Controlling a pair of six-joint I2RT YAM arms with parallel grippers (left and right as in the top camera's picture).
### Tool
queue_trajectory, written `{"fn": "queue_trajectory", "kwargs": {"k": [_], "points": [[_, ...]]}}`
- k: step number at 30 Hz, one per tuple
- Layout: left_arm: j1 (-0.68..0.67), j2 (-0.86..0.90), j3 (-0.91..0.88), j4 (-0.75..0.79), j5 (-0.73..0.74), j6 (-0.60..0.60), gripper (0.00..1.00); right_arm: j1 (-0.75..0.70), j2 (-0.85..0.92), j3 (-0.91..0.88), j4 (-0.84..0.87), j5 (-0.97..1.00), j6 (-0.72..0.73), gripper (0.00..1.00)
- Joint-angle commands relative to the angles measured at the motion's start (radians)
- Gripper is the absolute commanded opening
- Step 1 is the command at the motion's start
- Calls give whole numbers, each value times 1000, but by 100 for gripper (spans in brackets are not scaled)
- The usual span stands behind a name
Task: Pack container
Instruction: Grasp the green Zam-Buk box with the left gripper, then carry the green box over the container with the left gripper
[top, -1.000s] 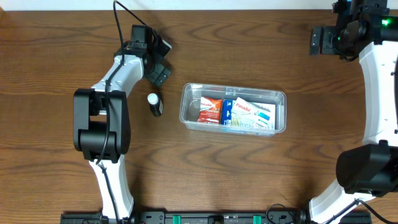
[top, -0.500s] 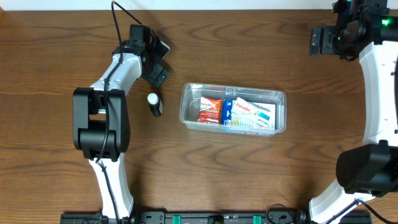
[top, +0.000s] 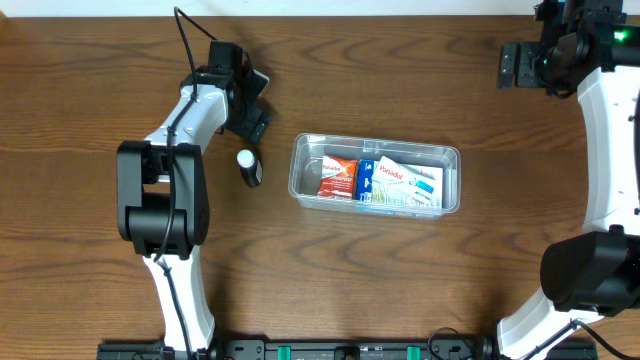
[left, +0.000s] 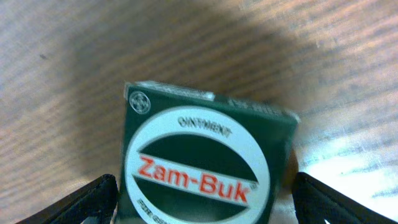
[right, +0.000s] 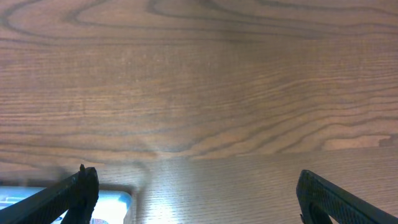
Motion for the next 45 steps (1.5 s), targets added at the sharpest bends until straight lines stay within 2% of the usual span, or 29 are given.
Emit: {"fn": "queue_trajectory", "kwargs": {"k": [1,8,10,13,14,19,23,29,34,41,45], "points": [[5,56,-19,26,-24,-4,90,-2,4,14,2,3,10,99],[5,56,-19,41,-22,-4,90,-2,4,14,2,3,10,99],[4,56,-19,34,-22,-5,81,-2,4,14,2,3,10,99],[3,56,-19,26,-22,-5,58,-2,4,14,2,3,10,99],[3,56,-19,23,-22,-5,56,-2,4,14,2,3,10,99],[2,41,-19,4,-22,-6,56,-2,4,14,2,3,10,99],[2,-9,-16,-5,-23,-52,56,-2,4,14,2,3,10,99],[2,-156,-3,-31,-22,-267,56,-2,4,14,2,3,10,99],[0,-339,-3,-140,0,-521,56,-2,4,14,2,3,10,99],[-51,-567,-3,-327,208,-602,56,-2,4,14,2,3,10,99],[-140,-651,-3,-444,228,-615,56,-2,4,14,2,3,10,99]]}}
